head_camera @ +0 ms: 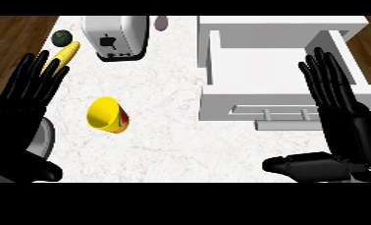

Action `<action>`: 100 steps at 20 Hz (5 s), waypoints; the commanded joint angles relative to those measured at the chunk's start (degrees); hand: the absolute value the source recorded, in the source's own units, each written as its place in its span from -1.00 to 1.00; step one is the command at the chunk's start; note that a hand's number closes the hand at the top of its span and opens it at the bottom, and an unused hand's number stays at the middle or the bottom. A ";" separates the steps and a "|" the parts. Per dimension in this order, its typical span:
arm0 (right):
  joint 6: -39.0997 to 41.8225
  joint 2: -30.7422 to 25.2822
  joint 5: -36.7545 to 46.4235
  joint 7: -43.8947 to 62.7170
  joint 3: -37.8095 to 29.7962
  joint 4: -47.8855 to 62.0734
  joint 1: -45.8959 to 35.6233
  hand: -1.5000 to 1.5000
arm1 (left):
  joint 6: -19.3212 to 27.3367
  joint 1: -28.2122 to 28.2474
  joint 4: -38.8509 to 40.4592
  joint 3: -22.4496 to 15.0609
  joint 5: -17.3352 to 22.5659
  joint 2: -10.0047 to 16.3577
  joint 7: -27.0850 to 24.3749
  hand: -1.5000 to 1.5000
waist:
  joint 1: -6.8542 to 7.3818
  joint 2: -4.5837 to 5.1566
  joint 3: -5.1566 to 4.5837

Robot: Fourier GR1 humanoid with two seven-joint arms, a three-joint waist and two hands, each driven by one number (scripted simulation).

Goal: Pick up the cup, place it into the drawer and close the drawer

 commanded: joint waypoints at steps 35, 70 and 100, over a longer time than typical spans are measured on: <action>2.42 -1.94 -2.59 3.27 -5.60 9.15 -13.23 -1.00 | -6.64 -22.90 88.67 3.97 -30.14 6.23 -53.55 -1.00 | -0.86 0.25 -0.13; 5.58 -5.44 -6.14 3.72 -9.44 9.61 -14.30 -1.00 | 4.47 -25.71 89.05 3.07 -33.38 -0.97 -71.47 1.00 | -1.89 0.90 -0.31; 5.85 -5.75 -4.64 2.26 -10.37 11.37 -11.45 -1.00 | 18.34 -48.15 59.84 -0.08 -23.71 -14.07 -38.11 1.00 | 0.42 -0.57 0.07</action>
